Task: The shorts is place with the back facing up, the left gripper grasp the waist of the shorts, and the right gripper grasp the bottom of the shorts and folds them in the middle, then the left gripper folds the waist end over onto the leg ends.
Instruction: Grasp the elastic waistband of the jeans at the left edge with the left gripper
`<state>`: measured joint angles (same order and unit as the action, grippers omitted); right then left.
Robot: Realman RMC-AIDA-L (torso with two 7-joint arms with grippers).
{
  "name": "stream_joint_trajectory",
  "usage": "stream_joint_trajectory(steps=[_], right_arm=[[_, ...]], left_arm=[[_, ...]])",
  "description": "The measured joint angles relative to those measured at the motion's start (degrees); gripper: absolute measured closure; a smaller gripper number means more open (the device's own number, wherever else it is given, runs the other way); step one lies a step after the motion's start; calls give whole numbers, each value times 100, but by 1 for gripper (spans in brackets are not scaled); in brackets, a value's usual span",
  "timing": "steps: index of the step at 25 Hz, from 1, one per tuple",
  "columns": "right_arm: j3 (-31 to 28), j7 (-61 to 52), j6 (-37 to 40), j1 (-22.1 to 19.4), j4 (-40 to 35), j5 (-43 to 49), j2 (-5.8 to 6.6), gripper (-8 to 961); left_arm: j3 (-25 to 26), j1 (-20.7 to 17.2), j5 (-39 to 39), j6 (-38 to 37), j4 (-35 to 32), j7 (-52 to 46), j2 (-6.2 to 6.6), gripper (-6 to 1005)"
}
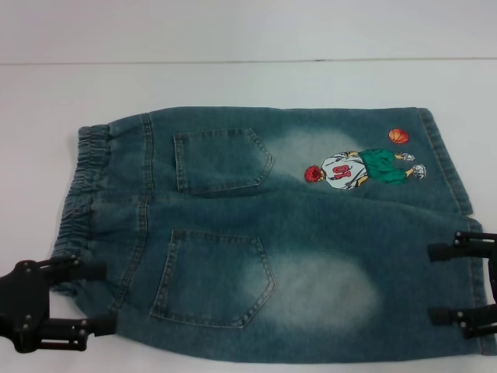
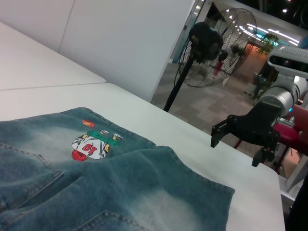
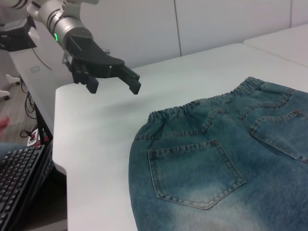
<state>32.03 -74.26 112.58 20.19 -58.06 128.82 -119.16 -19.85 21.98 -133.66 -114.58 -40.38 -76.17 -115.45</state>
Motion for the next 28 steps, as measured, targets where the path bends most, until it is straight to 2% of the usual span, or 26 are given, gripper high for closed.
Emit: stream_joint_trajectory(steps=[11, 16, 20, 25, 28], right_arm=[[2, -1, -4, 21, -4, 56, -6, 29], [-24, -1, -26, 21, -4, 56, -20, 29], [-76, -25, -35, 20, -4, 48, -10, 28], [-100, -46, -114, 20, -13, 34, -5, 28], [-99, -55, -216, 20, -11, 47, -12, 28]], left_arm=[[-2, -10, -2, 61, -68, -3, 14, 76], [12, -14, 2, 345, -166, -183, -12, 81], [16, -48, -10, 480, -623, -712, -29, 84], [-38, -133, -157, 609, -1342, -1399, -110, 89], [-114, -106, -447, 748, -1579, -1780, -125, 92]])
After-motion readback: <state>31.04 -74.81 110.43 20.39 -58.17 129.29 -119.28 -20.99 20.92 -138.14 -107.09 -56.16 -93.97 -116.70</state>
